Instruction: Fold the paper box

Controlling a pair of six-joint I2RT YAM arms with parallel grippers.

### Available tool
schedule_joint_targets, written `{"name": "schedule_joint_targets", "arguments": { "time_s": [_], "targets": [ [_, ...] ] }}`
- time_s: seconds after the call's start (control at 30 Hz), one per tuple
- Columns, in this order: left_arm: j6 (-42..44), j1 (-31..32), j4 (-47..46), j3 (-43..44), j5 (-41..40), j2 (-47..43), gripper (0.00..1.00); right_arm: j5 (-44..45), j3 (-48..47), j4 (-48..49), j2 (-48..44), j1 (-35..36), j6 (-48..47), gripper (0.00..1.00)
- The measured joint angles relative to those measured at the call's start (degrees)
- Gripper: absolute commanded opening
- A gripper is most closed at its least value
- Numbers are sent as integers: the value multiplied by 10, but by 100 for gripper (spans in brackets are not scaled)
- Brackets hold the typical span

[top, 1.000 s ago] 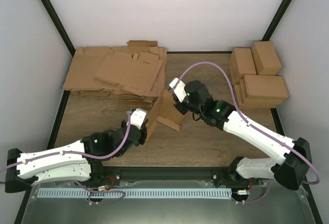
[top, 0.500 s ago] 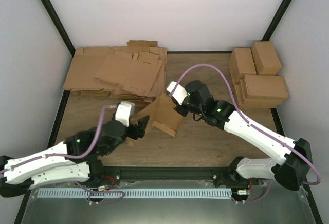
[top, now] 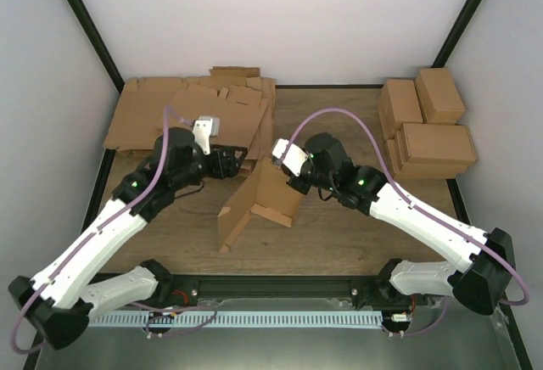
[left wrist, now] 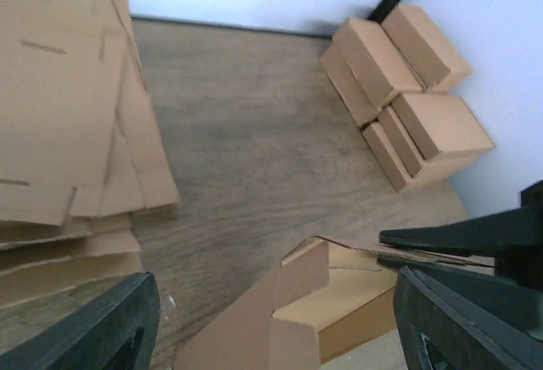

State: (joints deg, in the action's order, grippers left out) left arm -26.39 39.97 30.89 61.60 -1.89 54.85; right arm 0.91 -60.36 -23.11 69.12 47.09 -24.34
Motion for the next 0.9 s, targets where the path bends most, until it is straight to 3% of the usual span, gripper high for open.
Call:
{"name": "schedule_joint_targets", "arguments": {
  "time_s": [0.2, 0.33, 0.8, 0.9],
  "targets": [
    [2, -94, -49, -30, 207, 70, 61, -5, 0, 0, 0, 0, -17, 15],
    [1, -116, -73, -61, 275, 81, 54, -9, 0, 0, 2, 0, -20, 17],
    [3, -129, -129, -82, 339, 113, 37, -27, -5, 4, 15, 4, -20, 18],
    [-17, -150, -154, -91, 358, 112, 38, -28, -7, 4, 17, 5, -20, 18]
  ]
}}
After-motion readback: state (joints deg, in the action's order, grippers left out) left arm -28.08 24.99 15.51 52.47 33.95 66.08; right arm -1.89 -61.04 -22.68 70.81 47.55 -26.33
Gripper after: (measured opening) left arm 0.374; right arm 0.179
